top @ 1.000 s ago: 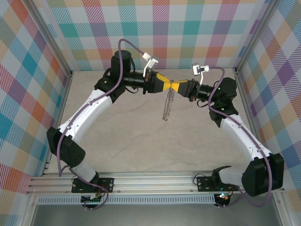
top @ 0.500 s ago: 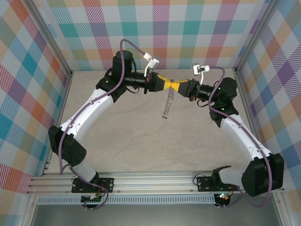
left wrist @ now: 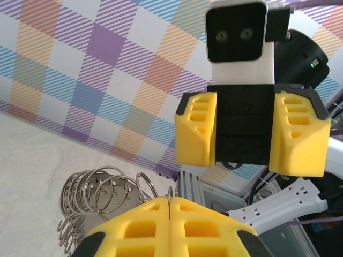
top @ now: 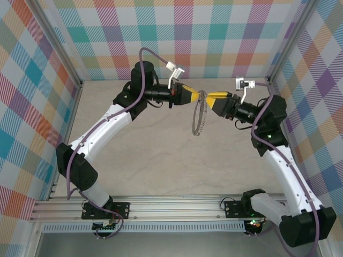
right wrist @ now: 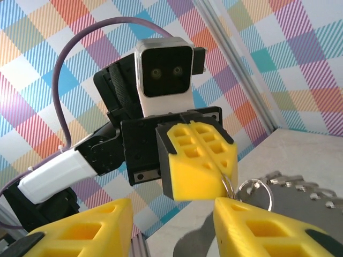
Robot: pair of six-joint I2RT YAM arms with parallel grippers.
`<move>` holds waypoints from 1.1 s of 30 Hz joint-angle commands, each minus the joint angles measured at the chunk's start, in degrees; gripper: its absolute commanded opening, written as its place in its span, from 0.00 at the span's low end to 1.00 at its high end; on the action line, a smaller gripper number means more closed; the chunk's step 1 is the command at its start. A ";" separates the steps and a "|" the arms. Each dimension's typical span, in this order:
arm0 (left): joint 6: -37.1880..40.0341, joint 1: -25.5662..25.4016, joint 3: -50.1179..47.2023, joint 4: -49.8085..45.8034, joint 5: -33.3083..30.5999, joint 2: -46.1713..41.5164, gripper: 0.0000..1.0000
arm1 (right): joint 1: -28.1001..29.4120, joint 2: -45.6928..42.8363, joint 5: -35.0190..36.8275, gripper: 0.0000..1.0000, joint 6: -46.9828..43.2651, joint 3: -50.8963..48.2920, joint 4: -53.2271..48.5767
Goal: Put the keys on the keyring
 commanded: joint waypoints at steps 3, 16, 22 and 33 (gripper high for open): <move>-1.52 -0.21 -0.24 4.85 -0.63 -3.34 0.00 | 0.07 -0.98 2.47 0.46 -0.46 -4.14 -0.85; -2.41 -0.15 -0.49 5.22 -2.04 -3.77 0.00 | 4.80 1.33 6.14 0.49 -2.93 -3.36 -2.50; -2.57 -0.16 -0.67 5.21 -2.16 -3.78 0.00 | 5.07 3.60 7.10 0.47 -3.02 -2.50 -2.01; -2.64 -0.21 -1.28 5.06 -3.28 -4.12 0.00 | 6.87 5.00 6.88 0.38 -4.34 -0.47 -3.37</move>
